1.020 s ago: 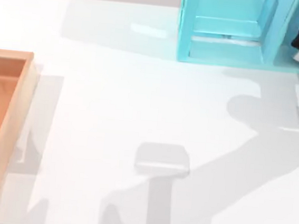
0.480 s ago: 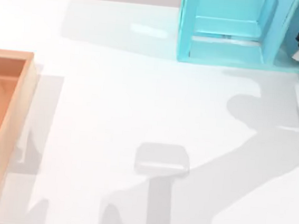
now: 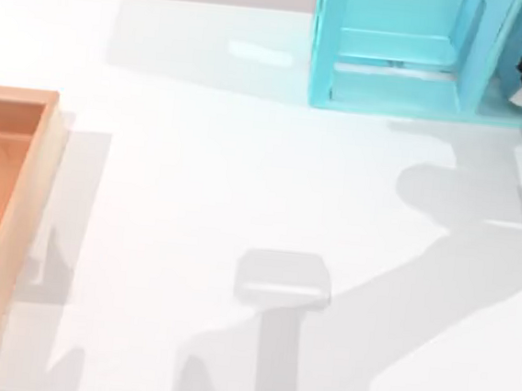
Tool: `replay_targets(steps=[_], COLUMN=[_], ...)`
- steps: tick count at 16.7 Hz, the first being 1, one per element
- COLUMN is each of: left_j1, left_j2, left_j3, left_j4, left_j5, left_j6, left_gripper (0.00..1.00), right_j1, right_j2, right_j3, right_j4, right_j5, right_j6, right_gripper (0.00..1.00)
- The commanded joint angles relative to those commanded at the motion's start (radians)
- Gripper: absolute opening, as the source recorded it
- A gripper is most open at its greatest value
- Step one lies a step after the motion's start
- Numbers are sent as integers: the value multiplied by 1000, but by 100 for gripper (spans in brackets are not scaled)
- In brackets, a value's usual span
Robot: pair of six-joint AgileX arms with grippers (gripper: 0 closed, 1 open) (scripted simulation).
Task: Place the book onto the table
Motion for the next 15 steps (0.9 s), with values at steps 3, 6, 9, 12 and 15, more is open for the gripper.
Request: replay_targets(steps=[3,6,9,12,15], left_j1=[0,0,0,0,0], left_j2=[0,0,0,0,0], left_j3=[0,0,0,0,0], left_j4=[0,0,0,0,0], left_j5=[0,0,0,0,0], left_j6=[0,0,0,0,0], left_gripper=[100,100,100,100,100], right_j1=[6,4,2,-2,-8], right_j2=[5,-61,-214,-436,-690], right_j3=[-8,-39,-111,-208,-315], right_j4=[-2,-41,-130,-249,-381], right_j5=[-1,-3,-11,-21,-31], right_j6=[7,5,0,-4,-6], right_gripper=[0,0,0,0,0])
